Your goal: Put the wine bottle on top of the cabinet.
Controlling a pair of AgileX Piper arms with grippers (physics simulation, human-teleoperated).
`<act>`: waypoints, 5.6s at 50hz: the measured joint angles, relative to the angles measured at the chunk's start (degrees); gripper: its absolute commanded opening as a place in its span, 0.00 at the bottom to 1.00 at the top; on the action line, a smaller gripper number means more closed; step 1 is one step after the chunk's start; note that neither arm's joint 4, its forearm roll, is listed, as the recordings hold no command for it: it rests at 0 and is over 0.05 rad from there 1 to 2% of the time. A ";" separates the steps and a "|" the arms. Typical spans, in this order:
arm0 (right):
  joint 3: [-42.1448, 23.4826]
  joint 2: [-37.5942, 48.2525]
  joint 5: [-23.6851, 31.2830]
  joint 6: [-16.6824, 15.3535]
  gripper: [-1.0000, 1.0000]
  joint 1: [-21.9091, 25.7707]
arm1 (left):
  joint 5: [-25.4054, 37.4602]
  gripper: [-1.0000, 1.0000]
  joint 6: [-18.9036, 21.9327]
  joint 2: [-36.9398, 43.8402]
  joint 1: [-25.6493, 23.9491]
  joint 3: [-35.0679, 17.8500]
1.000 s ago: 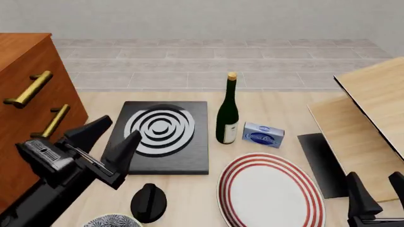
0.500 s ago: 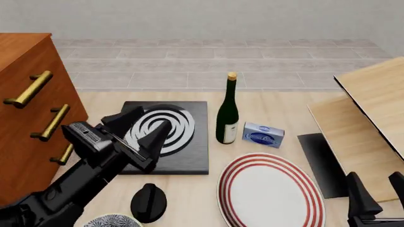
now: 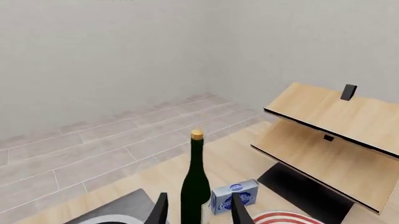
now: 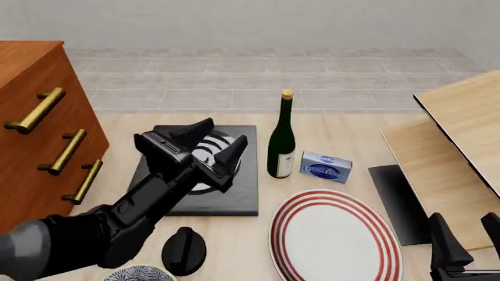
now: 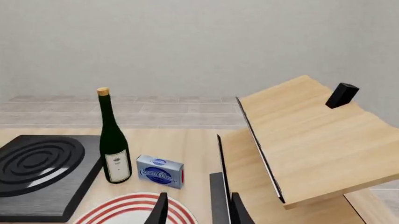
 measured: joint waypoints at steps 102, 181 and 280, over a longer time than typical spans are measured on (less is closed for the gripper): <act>0.00 -0.01 0.00 0.00 1.00 0.00 | -3.93 1.00 4.42 30.38 0.33 -26.76; 0.00 0.00 0.00 -0.01 1.00 0.00 | 2.70 1.00 3.86 48.21 1.68 -49.59; 0.00 0.00 0.00 0.00 1.00 0.00 | -0.08 0.00 4.10 35.01 1.94 -34.11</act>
